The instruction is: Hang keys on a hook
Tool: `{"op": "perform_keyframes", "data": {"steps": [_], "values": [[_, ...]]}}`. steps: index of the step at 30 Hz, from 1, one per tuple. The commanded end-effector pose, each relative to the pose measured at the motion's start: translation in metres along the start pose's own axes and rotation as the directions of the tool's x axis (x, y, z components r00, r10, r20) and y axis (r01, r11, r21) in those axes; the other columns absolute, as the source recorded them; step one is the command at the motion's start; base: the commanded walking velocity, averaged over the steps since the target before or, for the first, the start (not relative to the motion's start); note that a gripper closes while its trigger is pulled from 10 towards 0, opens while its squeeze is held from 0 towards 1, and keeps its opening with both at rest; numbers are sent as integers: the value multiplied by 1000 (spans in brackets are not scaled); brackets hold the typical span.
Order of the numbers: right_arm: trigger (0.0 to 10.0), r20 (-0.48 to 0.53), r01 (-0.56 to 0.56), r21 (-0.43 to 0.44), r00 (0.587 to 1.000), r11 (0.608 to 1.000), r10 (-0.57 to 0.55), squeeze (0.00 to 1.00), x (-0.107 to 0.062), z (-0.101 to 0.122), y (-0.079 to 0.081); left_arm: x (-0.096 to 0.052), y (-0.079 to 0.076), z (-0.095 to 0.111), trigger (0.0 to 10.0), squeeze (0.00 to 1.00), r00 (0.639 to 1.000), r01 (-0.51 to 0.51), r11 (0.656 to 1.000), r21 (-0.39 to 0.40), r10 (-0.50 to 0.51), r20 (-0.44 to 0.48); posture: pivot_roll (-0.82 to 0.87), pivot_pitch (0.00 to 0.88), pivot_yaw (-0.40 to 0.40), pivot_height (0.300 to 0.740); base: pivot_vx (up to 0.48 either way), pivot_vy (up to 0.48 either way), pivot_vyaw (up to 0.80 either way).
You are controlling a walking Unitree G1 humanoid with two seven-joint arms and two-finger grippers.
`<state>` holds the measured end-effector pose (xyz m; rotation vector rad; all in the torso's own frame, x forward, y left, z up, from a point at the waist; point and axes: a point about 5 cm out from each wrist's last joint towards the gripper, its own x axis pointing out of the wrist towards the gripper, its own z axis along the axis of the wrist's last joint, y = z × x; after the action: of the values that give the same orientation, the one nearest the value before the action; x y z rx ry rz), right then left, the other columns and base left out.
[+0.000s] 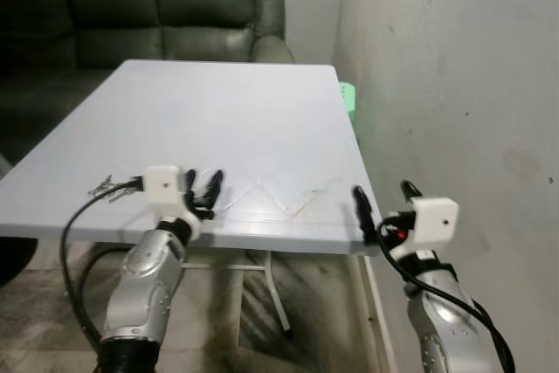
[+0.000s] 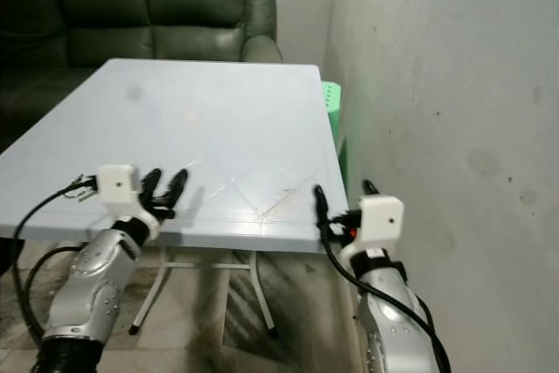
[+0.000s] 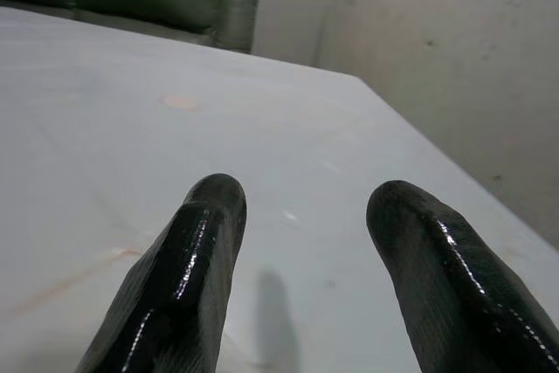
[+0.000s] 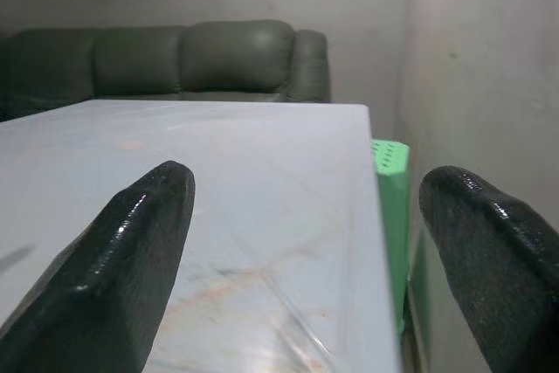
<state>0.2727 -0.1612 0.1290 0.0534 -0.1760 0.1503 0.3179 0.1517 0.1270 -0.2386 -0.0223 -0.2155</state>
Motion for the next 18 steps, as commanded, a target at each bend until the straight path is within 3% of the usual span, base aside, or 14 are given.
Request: {"op": "perform_keyframes", "data": {"steps": [1,12,18], "values": [[10000,-9,27,1,1000,1000,-27,0,-2,-1,-8,5,-9,2,10000,0,999,33,999,5,-33,5,-11,0,-30,740,0,0,0],[10000,2,41,16,999,999,-41,0,2,0,-7,8,-6,4,10000,0,1000,18,1000,-5,-18,7,-3,0,-20,740,0,0,0],[10000,16,36,9,999,999,-36,0,3,2,-4,7,-3,5,10000,0,1000,10,1000,-12,-10,11,-3,0,-20,740,0,348,0]]}}
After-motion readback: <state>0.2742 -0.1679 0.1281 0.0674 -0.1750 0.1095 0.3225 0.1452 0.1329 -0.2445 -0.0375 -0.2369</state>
